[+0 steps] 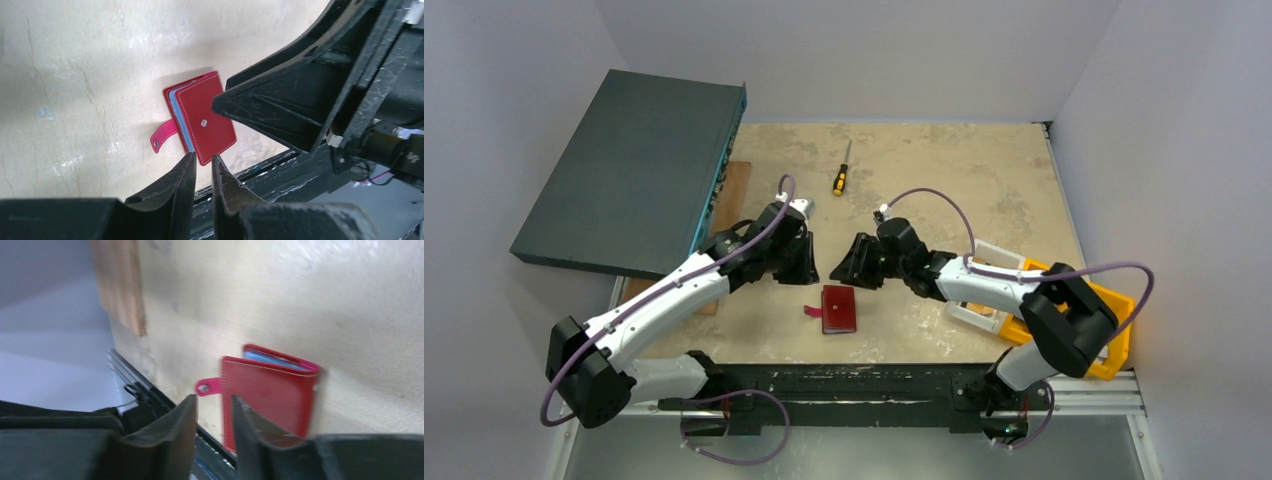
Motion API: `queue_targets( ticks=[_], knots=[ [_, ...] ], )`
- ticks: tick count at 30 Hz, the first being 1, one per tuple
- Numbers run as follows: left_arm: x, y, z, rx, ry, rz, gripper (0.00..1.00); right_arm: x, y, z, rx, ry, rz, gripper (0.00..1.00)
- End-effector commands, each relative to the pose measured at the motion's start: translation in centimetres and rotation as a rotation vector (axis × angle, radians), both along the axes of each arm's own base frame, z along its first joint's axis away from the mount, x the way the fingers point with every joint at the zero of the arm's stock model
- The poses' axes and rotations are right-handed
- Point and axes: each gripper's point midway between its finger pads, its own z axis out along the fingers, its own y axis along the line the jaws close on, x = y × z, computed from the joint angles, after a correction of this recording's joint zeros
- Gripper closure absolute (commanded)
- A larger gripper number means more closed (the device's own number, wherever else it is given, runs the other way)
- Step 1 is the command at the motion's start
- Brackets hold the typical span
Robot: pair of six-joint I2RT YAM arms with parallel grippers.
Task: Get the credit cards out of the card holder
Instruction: Close the card holder at the center of the board, then reset both arms
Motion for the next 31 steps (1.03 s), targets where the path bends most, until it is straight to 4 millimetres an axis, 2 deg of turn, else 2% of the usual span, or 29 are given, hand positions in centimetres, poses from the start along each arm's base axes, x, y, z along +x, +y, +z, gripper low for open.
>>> queue_targets(
  ticks=[1, 2, 5, 8, 9, 10, 14, 19, 24, 31],
  knots=[
    [1.2, 0.4, 5.8, -0.074, -0.145, -0.001, 0.81, 2.5, -1.2, 6.2, 0.005, -0.174, -0.074, 0.44],
    [1.3, 0.5, 6.8, -0.089, -0.167, 0.002, 0.78, 2.8, -1.6, 7.2, -0.001, -0.205, -0.088, 0.37],
    [1.7, 1.2, 9.3, -0.121, -0.224, 0.015, 0.50, 3.7, -3.1, 9.8, -0.028, -0.281, -0.132, 0.20],
    [2.1, 1.8, 11.1, -0.125, -0.268, 0.029, 0.11, 4.5, -4.4, 12.8, -0.039, -0.366, -0.173, 0.07],
    [2.1, 2.0, 11.6, -0.127, -0.279, 0.029, 0.04, 4.7, -4.8, 13.7, -0.044, -0.393, -0.187, 0.04],
    [2.1, 2.2, 12.1, -0.130, -0.287, 0.033, 0.01, 4.9, -5.3, 14.4, -0.056, -0.419, -0.199, 0.02],
    [2.7, 3.5, 13.2, -0.097, -0.333, 0.082, 0.00, 5.5, -6.9, 16.9, -0.084, -0.504, -0.253, 0.01],
    [3.2, 5.0, 13.9, -0.070, -0.377, 0.139, 0.00, 6.0, -8.4, 18.8, -0.102, -0.581, -0.307, 0.01],
    [3.3, 5.8, 13.9, -0.039, -0.387, 0.159, 0.00, 6.4, -8.7, 19.5, -0.110, -0.611, -0.324, 0.01],
    [3.3, 6.3, 13.4, -0.004, -0.378, 0.174, 0.00, 6.5, -8.8, 19.5, -0.110, -0.610, -0.328, 0.01]
  ],
)
